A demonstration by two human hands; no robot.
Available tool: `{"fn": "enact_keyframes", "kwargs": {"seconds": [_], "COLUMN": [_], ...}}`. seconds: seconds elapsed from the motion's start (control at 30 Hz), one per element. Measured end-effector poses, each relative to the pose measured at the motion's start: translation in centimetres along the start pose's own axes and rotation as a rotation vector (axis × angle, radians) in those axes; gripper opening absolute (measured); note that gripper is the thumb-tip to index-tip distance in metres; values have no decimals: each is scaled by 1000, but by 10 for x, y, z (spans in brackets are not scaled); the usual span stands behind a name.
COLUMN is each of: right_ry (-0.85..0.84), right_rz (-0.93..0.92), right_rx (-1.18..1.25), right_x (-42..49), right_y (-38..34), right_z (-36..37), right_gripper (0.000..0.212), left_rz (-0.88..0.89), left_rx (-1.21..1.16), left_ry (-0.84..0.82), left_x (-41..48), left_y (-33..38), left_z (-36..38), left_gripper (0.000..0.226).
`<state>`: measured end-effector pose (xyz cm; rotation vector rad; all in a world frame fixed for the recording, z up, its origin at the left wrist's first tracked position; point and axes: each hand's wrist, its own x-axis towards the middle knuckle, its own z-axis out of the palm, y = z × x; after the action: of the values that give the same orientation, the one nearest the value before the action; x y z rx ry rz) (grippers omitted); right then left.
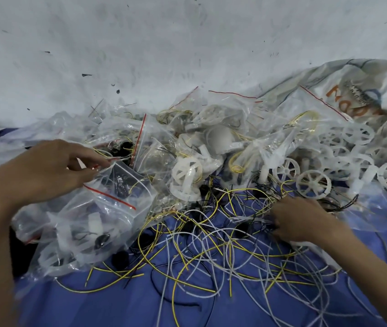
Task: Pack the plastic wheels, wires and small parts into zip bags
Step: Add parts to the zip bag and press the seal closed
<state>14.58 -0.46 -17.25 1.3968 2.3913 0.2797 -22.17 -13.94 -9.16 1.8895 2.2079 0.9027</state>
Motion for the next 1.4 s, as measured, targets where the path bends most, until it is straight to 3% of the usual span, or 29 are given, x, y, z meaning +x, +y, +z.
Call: {"fn": "enact_keyframes", "kwargs": {"seconds": [0.07,0.17,0.3,0.5,0.73,0.8,0.9,1.0,1.03,1.1,1.23,1.3,1.4], "right_ry": [38,92,167,533,456,504,624,698,683,577,173,23,20], "right_rz": [-56,-167,-284,-308,-356,-364,-376,-371,-378,-345,-367,-442,-584], "right_rx": [2,52,441,1274,1685,1604,1234,1304,1453,1796,2424,2479,2310], "right_x": [4,9,4,-12,11,18,27,31,32,30,26,23,22], "right_y": [-3,8,31,38,-23,-36,-53,-73,-79,-89,-99,-99,-99], "right_z": [6,4,-20,-66,-82,-85,-94,-105,-108,-113,-120,-117,-104], "right_gripper": [17,26,18,21,27,28,15,10,3,14,25,23,16], "left_rz": [8,20,26,75,98,134,157,89,66,52,86,115,125], "left_rx": [13,26,58,97,129,147,165,196,205,202,192,185,208], "left_ry": [-3,-15,-26,-15,-178,-198,-217,-319,-352,-367,-281,-200,-135], "left_x": [-1,-2,-1,1,2,2,4,4,5,4,2,2,1], "left_y": [3,7,8,9,22,27,34,37,37,37,41,42,43], "left_z": [-1,-2,-2,1,9,13,19,21,21,23,26,26,23], "left_gripper": [61,52,53,62,48,42,32,42,42,38,26,21,15]}}
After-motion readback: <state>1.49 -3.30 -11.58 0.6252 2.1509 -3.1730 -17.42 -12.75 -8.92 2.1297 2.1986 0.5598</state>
